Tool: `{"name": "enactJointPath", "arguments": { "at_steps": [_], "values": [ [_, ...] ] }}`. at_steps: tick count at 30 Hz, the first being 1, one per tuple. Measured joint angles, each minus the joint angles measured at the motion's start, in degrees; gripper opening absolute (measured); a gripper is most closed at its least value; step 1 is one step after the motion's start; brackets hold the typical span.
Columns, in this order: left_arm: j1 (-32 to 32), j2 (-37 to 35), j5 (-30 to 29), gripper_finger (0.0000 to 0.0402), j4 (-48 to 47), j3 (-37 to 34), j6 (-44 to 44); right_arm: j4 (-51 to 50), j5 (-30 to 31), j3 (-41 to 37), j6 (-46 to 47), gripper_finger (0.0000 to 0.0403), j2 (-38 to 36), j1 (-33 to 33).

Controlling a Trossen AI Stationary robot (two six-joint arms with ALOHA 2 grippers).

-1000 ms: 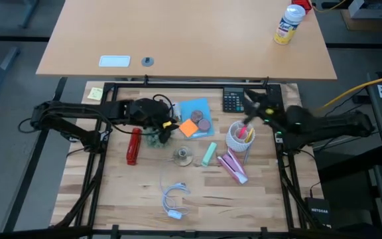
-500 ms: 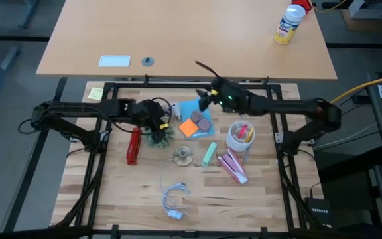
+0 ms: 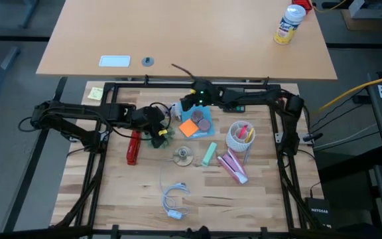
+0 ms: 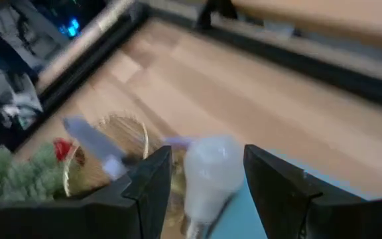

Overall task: Screw lightbulb
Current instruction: Insert the white lightbulb into the lamp socket

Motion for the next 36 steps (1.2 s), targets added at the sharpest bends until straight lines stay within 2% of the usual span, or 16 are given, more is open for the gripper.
{"name": "enactJointPath", "arguments": {
  "at_steps": [6,13,17,24,36],
  "values": [
    [-1.0,0.0,0.0,0.0117,0.0,0.0,-0.1,-4.3,0.1,2.2,2.4,0.0193,2.5,1.3],
    [-1.2,0.0,0.0,0.0117,0.5,0.0,-0.9,-4.2,7.4,2.2,2.1,0.0193,2.8,4.5],
    [-1.2,0.0,0.0,0.0117,0.5,0.0,-1.3,-2.8,7.5,2.4,2.2,0.0193,4.8,5.2],
    [-1.4,0.0,0.0,0.0117,0.4,0.0,-1.6,-2.4,3.4,4.5,5.9,0.0193,9.9,5.2],
    [-1.5,0.0,0.1,0.0117,0.5,0.0,-2.0,-3.7,7.2,5.4,6.0,0.0193,11.8,6.0]
  ]
}}
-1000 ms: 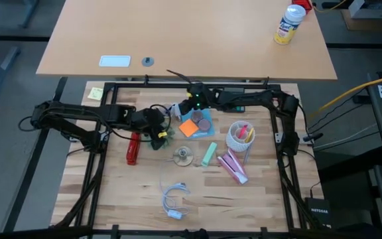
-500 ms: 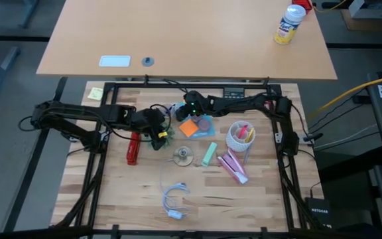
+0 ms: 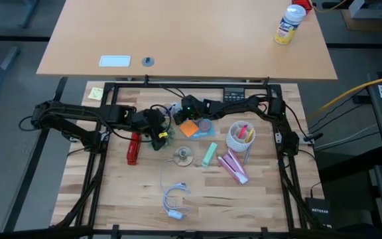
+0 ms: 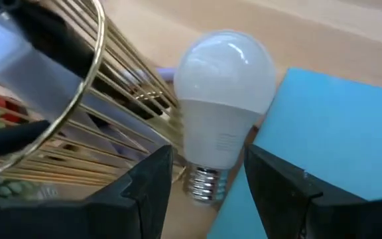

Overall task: Screw lightbulb
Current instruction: Insert the white lightbulb into the lamp socket

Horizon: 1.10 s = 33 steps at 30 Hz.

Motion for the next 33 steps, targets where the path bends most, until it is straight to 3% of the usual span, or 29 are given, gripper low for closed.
{"name": "enactJointPath", "arguments": {
  "at_steps": [12,25,33],
  "values": [
    [-0.3,-1.3,0.0,0.0117,-0.5,0.0,-0.7,-9.2,4.3,0.2,-1.7,0.0193,-0.3,0.0],
    [-0.7,-4.3,0.0,0.0117,-0.5,0.0,-0.8,-0.9,2.2,2.4,-1.0,0.0193,-0.1,0.9],
    [-0.7,-5.1,0.0,0.0117,-0.5,0.0,-0.1,2.9,2.7,6.2,-4.0,0.0193,1.4,4.7]
  ]
}}
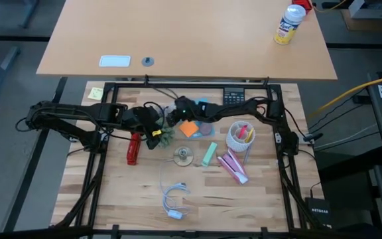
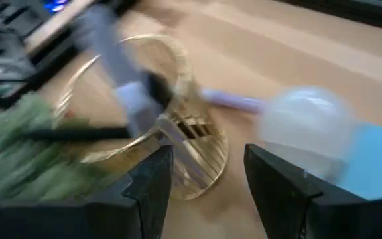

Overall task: Screw lightbulb
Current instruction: Insert the white lightbulb into the lamp socket

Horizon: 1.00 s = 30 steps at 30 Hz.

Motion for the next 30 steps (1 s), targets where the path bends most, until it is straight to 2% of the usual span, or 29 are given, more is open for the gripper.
{"name": "enactJointPath", "arguments": {
  "at_steps": [5,11,19,30],
  "values": [
    [0.0,-0.1,0.0,0.0117,-0.2,0.0,0.1,-0.7,-0.8,4.9,-2.2,0.0193,3.6,2.1],
    [0.0,-0.1,-0.2,0.0117,-3.0,0.0,-0.6,-3.6,0.0,6.8,-2.3,0.0193,2.7,1.2],
    [0.0,-0.1,-2.2,0.0117,-4.2,0.0,-0.7,-17.5,3.6,10.9,-2.3,0.0193,1.9,0.4],
    [0.0,-0.1,-2.4,0.0117,-4.3,0.0,-0.6,-17.5,3.6,10.8,-2.8,0.0193,4.4,0.5]
  ]
}}
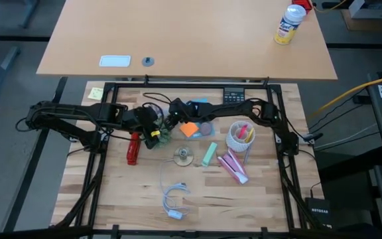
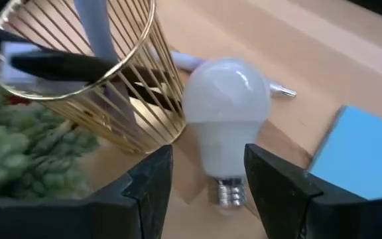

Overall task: Screw lightbulb
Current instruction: Insert the white lightbulb into the lamp socket

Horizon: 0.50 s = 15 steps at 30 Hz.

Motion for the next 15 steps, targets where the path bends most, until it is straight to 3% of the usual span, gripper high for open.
{"name": "enactJointPath", "arguments": {
  "at_steps": [15],
  "values": [
    [0.0,0.0,0.0,0.0117,0.1,0.0,-0.2,0.1,3.6,-0.1,-0.9,0.0193,4.7,-0.2]
  ]
}}
